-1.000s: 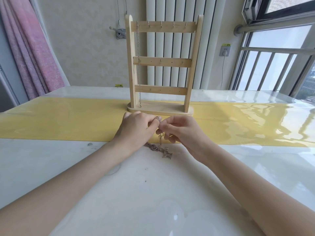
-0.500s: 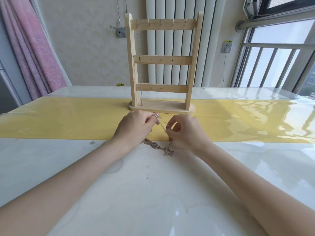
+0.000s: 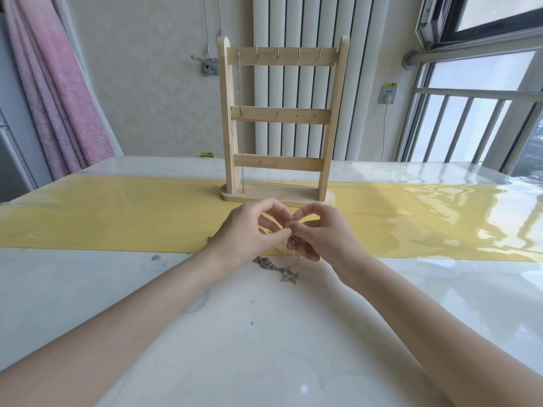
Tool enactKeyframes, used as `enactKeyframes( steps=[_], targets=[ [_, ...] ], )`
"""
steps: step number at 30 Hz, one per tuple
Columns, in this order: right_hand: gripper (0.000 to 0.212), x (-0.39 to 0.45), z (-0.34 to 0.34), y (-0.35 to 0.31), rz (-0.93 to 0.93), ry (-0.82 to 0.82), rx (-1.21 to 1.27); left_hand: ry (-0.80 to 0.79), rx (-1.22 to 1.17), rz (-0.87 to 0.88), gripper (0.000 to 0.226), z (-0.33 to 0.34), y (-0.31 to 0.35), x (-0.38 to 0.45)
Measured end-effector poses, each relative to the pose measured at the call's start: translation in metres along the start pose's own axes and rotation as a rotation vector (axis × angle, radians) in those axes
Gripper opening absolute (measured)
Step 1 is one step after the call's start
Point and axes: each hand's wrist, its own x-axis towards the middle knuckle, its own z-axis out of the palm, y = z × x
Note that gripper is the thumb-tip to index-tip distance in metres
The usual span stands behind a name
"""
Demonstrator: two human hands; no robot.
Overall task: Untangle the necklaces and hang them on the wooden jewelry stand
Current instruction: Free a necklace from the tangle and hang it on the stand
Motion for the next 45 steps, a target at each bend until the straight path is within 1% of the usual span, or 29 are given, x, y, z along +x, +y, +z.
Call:
enactKeyframes(
  steps=[3, 6, 9, 12, 17, 19, 24, 30, 37, 40, 43, 45],
  targets=[
    [0.020, 0.000, -0.001, -0.001, -0.022, 0.003, 0.030, -0.008, -0.096, -0.041, 0.027, -0.002, -0.004, 0.001],
    [0.020, -0.002, -0.001, -0.003, -0.065, -0.004, -0.020, -0.043, -0.150, -0.064, 0.030, -0.003, -0.002, 0.002],
    [0.017, -0.001, 0.000, -0.003, -0.102, -0.008, -0.058, -0.032, -0.128, -0.058, 0.028, -0.002, 0.000, 0.000],
    [0.016, 0.000, 0.000, -0.002, -0.107, -0.015, -0.003, 0.033, -0.113, -0.056, 0.023, -0.004, -0.002, 0.001],
    [0.012, 0.000, -0.003, -0.001, -0.116, -0.096, 0.005, 0.072, -0.104, -0.048, 0.016, -0.006, -0.006, 0.002],
    [0.011, 0.001, -0.003, 0.000, -0.118, -0.104, -0.022, 0.083, -0.095, -0.050, 0.015, -0.006, -0.007, 0.002],
    [0.011, 0.004, -0.005, 0.002, -0.116, -0.074, -0.086, 0.082, -0.068, -0.063, 0.016, -0.002, -0.010, 0.003],
    [0.014, 0.008, -0.006, 0.005, -0.151, -0.042, -0.190, 0.080, -0.135, -0.121, 0.021, -0.003, -0.010, 0.006],
    [0.020, 0.005, -0.004, 0.003, -0.135, -0.049, -0.163, 0.051, -0.224, -0.168, 0.019, -0.004, -0.005, 0.003],
    [0.021, 0.005, -0.003, 0.003, -0.123, -0.054, -0.200, 0.074, -0.211, -0.177, 0.019, -0.004, -0.005, 0.003],
    [0.018, 0.005, -0.001, 0.004, -0.131, -0.063, -0.248, 0.101, -0.199, -0.172, 0.022, -0.003, -0.005, 0.003],
    [0.016, 0.004, -0.001, 0.005, -0.137, -0.070, -0.238, 0.112, -0.199, -0.170, 0.021, -0.003, -0.005, 0.003]
  ],
)
